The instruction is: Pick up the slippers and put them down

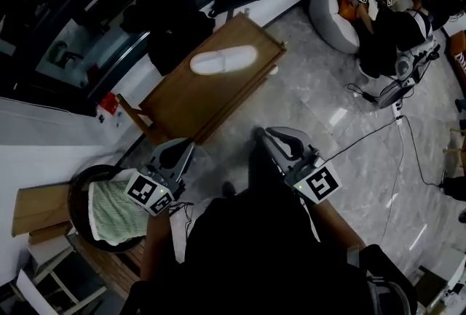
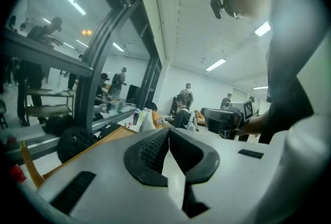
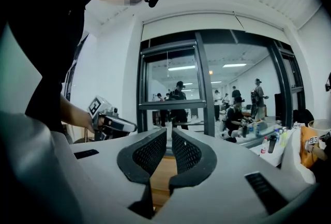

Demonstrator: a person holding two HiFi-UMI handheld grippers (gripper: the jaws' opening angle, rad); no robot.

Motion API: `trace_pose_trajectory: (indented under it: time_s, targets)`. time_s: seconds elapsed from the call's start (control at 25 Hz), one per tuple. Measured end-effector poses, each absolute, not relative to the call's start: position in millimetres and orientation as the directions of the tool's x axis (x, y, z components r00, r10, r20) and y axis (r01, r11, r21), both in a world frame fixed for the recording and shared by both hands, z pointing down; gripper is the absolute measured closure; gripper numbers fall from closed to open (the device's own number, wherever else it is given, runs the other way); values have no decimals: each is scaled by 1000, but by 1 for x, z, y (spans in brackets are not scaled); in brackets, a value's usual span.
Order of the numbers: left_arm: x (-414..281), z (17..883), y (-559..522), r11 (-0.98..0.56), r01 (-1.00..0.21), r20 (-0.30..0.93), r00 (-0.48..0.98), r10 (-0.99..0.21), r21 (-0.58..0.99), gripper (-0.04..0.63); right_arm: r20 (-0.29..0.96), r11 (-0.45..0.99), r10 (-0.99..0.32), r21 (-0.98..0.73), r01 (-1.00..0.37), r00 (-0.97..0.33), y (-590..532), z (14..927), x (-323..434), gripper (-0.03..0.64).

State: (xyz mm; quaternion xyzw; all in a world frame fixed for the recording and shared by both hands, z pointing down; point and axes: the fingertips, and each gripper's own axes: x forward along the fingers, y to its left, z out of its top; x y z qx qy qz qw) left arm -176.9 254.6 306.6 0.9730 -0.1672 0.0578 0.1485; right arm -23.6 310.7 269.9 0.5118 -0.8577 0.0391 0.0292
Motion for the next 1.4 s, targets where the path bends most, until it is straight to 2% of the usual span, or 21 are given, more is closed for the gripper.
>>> trace_pose_trajectory:
  time_s: [0.28, 0.64, 1.12, 1.4]
  targets:
    - [-131, 307, 188, -829, -467, 264, 879, -397, 308, 581, 73, 595, -796, -89, -798, -601, 236, 259, 25, 575]
    - [-90, 303, 116, -774, -567, 333, 815, -475, 283, 581, 76, 655, -740, -141, -742, -668, 163, 265, 78, 575]
    - [-92, 364, 27, -728, -528, 358, 845, -398, 437, 580, 168, 680, -695, -160, -715, -699, 78, 293, 54, 575]
    - [-108, 418, -30, -665, -551, 398, 832, -388, 504, 580, 237, 687, -663, -183, -703, -710, 22, 323, 36, 575]
